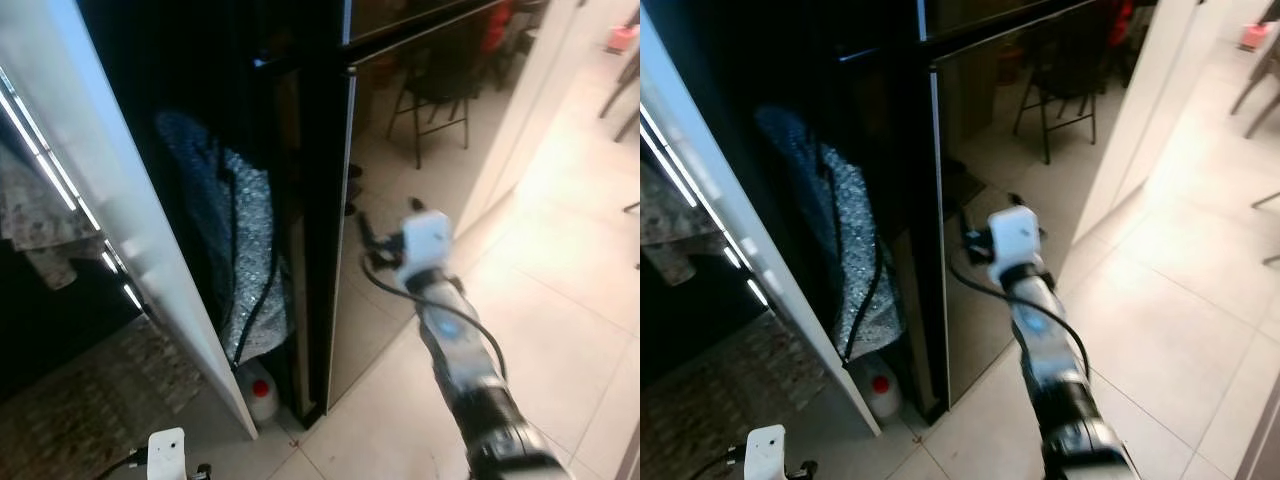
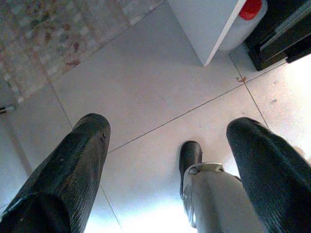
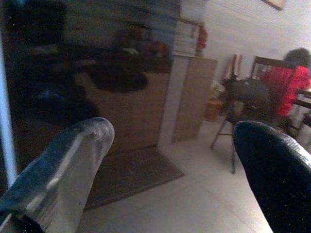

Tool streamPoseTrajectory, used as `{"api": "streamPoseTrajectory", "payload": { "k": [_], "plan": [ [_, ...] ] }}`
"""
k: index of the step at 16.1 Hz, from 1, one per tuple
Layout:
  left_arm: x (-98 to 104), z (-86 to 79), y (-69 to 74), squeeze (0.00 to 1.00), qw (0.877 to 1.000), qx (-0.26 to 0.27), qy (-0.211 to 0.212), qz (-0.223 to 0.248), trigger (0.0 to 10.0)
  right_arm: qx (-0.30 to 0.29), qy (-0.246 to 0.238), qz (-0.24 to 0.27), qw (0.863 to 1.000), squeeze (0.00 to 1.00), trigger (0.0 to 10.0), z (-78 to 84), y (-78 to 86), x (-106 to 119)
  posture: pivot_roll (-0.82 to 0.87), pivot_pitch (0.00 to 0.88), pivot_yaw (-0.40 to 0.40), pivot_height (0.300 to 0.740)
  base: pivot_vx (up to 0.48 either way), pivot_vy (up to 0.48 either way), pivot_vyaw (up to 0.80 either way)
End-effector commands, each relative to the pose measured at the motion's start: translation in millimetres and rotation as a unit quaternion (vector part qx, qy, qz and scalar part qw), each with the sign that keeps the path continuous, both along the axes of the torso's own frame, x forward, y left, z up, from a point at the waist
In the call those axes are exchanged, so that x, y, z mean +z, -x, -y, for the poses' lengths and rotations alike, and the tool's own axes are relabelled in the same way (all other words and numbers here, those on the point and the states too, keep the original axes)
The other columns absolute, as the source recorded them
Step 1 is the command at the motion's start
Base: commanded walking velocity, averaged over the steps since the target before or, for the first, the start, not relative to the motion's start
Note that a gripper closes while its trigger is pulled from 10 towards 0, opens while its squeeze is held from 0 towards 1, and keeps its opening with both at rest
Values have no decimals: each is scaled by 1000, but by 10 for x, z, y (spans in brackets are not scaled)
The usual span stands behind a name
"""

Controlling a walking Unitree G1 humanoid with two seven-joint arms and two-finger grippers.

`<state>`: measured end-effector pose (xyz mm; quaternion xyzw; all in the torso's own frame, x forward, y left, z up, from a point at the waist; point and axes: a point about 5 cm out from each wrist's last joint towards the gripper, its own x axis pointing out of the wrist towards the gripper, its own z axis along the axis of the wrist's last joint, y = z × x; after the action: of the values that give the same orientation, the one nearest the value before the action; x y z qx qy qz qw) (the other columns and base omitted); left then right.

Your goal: Restocking fridge

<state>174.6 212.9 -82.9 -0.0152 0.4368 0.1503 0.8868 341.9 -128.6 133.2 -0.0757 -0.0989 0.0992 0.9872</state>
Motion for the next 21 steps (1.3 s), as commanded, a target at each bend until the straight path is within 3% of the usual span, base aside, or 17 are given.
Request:
{"api": "streamPoseTrajectory", "payload": {
  "k": [1, 4, 5, 6, 7, 8, 10, 11, 12, 13, 14, 15, 16, 17, 18, 21],
  "plan": [
    [-9, -10, 25, 0, 1000, 7, -2, -2, 10000, -14, 4, 22, 1000, 0, 10000, 80, 44, 71, -114, 0, 15, 740, 0, 0, 0],
    [-19, 6, 47, 0, 1000, 5, -3, -3, 10000, -119, 16, 75, 990, 0, 10000, 598, 438, 95, -118, 0, 8, 740, 0, 0, 0],
    [-19, 8, 45, 0, 1000, 6, -3, -3, 10000, -139, 23, 77, 987, 0, 10000, 708, 495, 87, -120, 0, 1, 740, 0, 0, 0],
    [-18, 15, 41, 0, 1000, 7, -3, -1, 10000, -185, 33, 68, 980, 0, 10000, 935, 589, 28, -122, 0, -1, 740, 0, 0, 0],
    [-20, 34, 40, 0, 1000, 7, -2, 0, 10000, -250, 20, 37, 967, 0, 10000, 1214, 675, -114, -127, 0, -2, 740, 0, 0, 0],
    [-21, 44, 40, 0, 1000, 6, -2, 0, 10000, -285, 7, 9, 958, 0, 10000, 1367, 720, -242, -131, 0, 0, 740, 0, 0, 0],
    [-21, 64, 34, 0, 1000, 5, 0, 1, 10000, -377, -35, -102, 920, 0, 10000, 1810, 914, -744, -131, 0, 1, 740, 0, 0, 0],
    [-19, 65, 29, 0, 1000, 5, 0, 2, 10000, -388, -49, -129, 911, 0, 10000, 1870, 961, -850, -131, 0, 1, 740, 0, 0, 0],
    [-15, 66, 20, 0, 1000, 4, 0, 3, 10000, -383, -40, -188, 903, 0, 10000, 1892, 1025, -1046, -139, 0, 5, 740, 0, 0, 0],
    [-6, 70, -2, 0, 1000, 0, -1, 5, 10000, -337, -4, -331, 882, 0, 10000, 1816, 1281, -1485, -143, 0, 5, 740, 0, 0, 0],
    [-5, 73, -5, 0, 1000, -3, -2, 6, 10000, -316, -3, -358, 879, 0, 10000, 1764, 1328, -1563, -143, 0, 5, 740, 0, 0, 0],
    [-7, 86, -4, 0, 1000, -2, -1, 7, 10000, -273, -3, -429, 861, 0, 10000, 1603, 1499, -1784, -101, 0, -18, 740, 0, 0, 0],
    [-7, 86, -4, 0, 1000, -2, -1, 7, 10000, -273, -3, -429, 861, 0, 10000, 1603, 1499, -1784, -101, 0, -18, 740, 0, 0, 0],
    [-13, 100, 10, 0, 1000, 4, 1, 8, 10000, -210, -7, -497, 842, 0, 10000, 1336, 1701, -2008, -65, 0, -36, 740, 0, 0, 0],
    [-24, 98, 35, 0, 1000, 6, 2, 6, 10000, -178, 6, -531, 829, 0, 10000, 1188, 1814, -2113, -65, 0, -33, 740, 0, 0, 0],
    [-49, 18, 111, 0, 1000, 1, 2, -10, 10000, -208, -23, -551, 808, 0, 10000, 1153, 1968, -2205, -46, 0, -30, 740, 0, 0, 0]
  ]
}}
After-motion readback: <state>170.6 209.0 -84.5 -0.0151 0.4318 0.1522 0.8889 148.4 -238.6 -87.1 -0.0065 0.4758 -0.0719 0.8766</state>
